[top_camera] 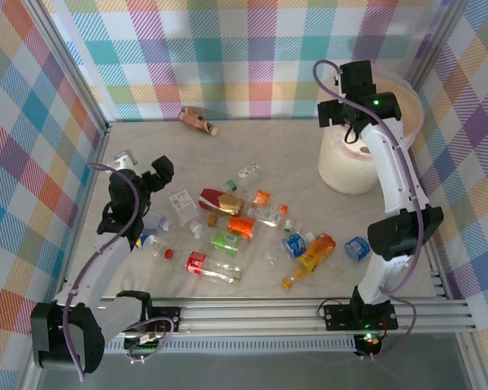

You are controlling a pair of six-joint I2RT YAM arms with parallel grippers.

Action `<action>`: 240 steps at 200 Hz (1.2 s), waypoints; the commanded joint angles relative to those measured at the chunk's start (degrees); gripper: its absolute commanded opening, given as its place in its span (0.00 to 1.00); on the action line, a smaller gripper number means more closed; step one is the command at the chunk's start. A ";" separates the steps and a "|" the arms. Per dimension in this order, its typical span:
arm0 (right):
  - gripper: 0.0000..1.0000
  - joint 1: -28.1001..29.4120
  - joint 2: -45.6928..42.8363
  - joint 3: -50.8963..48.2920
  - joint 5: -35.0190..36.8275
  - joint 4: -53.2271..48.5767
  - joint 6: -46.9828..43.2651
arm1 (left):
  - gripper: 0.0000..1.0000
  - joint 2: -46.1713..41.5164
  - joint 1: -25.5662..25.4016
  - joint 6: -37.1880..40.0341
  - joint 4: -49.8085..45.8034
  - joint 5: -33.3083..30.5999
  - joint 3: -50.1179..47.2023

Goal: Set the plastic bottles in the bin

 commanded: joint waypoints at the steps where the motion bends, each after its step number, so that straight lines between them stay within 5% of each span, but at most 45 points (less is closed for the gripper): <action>1: 1.00 -0.67 3.14 3.78 -4.60 -4.93 -1.09 | 1.00 0.87 0.37 -0.66 0.66 1.31 1.63; 40: 0.96 -1.49 6.73 4.73 -5.71 -6.53 -1.16 | 1.00 1.86 0.43 -0.68 0.22 1.96 2.18; 122: 0.60 -3.13 10.01 4.21 -12.76 -7.19 -4.11 | 1.00 4.41 0.43 -1.13 -0.79 2.66 4.42; 159: 0.52 -4.02 10.63 4.21 -15.88 -6.90 -4.93 | 1.00 4.96 0.42 -1.18 -1.01 2.98 5.15; 191: 0.29 -4.40 11.28 5.58 -18.60 -7.96 -5.57 | 1.00 5.18 0.42 -1.21 -1.52 2.70 5.66; 240: 0.07 -4.39 10.73 9.31 -25.94 -10.40 -6.44 | 1.00 7.41 0.40 -1.60 -2.56 1.70 8.63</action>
